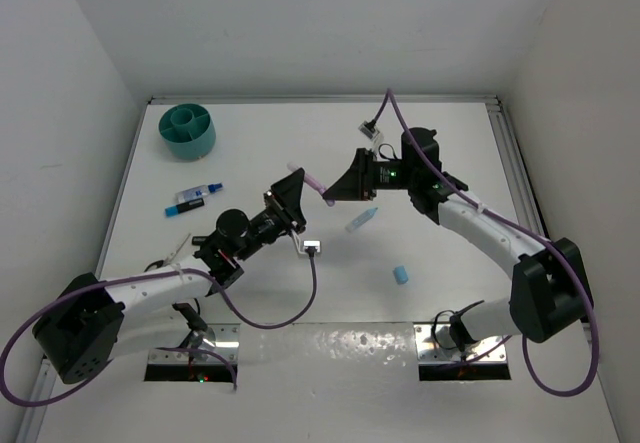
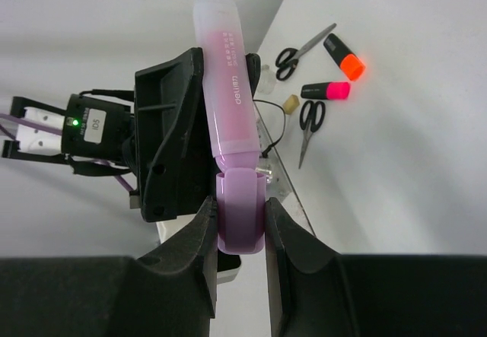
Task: Sort the stationery into containers
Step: Close the pen cap on the pen.
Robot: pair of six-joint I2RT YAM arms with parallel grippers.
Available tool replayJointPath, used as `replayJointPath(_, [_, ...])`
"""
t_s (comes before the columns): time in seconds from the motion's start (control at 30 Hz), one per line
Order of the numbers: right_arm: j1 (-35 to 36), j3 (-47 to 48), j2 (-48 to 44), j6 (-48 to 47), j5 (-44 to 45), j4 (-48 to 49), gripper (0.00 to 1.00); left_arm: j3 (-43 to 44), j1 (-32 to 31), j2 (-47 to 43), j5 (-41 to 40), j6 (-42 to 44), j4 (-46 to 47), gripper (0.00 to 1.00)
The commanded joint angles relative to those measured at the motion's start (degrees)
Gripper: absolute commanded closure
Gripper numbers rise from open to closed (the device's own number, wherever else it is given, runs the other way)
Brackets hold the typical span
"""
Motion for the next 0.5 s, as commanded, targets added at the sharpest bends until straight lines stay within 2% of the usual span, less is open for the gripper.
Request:
replayJointPath(0.0, [-0.2,-0.2,-0.4,4.5,-0.5,9.6,1.00,-0.7,-2.3,-0.6,3.6,2.0,6.1,1.00])
replayJointPath(0.47, [-0.7,-0.6,1.5,13.5,-0.6,20.6,1.00,-3.5,-4.3,-1.1,5.6,3.2,9.1,1.00])
